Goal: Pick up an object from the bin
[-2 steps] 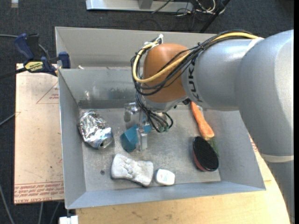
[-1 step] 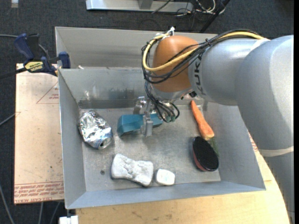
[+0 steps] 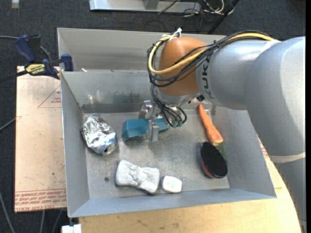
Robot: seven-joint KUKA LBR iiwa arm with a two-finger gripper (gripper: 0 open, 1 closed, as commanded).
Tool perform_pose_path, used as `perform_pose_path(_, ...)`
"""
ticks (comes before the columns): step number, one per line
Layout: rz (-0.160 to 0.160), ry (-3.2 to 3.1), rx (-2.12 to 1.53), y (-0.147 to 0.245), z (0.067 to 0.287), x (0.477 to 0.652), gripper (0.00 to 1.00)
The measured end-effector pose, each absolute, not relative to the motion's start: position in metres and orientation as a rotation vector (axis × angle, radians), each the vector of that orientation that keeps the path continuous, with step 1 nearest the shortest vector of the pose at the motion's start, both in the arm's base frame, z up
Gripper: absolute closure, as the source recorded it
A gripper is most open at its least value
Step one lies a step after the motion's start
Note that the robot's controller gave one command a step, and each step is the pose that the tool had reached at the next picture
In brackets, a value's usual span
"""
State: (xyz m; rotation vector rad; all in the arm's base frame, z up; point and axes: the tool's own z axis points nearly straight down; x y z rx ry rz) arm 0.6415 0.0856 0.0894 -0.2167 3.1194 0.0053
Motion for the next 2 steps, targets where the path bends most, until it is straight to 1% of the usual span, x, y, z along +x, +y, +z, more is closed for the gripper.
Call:
perform_pose_path(1,0.008,3.116,-0.196,0.0742,0.1941,0.6358,1.0)
perform_pose_path(2,0.008,3.117,-0.196,0.0741,0.1939,0.6357,0.0)
